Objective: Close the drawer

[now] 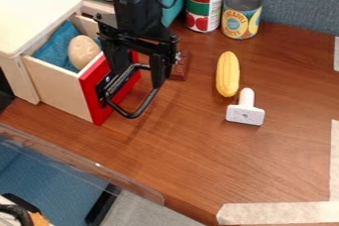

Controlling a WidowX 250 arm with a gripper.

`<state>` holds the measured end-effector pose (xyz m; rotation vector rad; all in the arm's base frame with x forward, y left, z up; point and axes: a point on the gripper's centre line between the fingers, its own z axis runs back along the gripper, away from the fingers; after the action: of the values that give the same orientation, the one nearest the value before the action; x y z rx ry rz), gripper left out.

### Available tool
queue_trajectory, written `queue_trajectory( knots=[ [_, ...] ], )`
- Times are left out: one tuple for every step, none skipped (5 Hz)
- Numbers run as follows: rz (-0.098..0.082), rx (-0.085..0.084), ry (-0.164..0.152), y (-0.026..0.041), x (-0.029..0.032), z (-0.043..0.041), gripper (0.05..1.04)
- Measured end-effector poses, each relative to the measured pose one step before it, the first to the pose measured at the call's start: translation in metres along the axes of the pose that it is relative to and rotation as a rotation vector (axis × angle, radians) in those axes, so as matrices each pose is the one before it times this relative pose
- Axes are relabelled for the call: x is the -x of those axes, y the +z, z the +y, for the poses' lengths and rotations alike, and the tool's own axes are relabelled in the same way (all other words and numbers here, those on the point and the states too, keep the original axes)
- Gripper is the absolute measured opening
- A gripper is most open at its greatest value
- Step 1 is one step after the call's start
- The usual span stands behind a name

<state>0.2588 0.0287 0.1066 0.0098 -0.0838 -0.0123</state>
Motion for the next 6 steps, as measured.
queue_trajectory(
  knots=[
    [0.0251, 0.0088, -0.0185, -0.00734, 0.00142, -0.00103, 1.0],
    [0.0033, 0.0263, -0.2125, -0.0124, -0.00568, -0.00864, 1.0],
    [-0.0303, -0.0165, -0.1689, 0.00099, -0.00753, -0.00611, 1.0],
    [-0.0512, -0.0673, -0.2768, 0.00807, -0.01237, -0.00578, 1.0],
    [-0.0656, -0.0696, -0.2499, 0.00115, -0.00292, -0.00271, 1.0],
    [-0.0244, -0.0356, -0.264, -0.01123, -0.00329, 0.00306, 1.0]
  ],
)
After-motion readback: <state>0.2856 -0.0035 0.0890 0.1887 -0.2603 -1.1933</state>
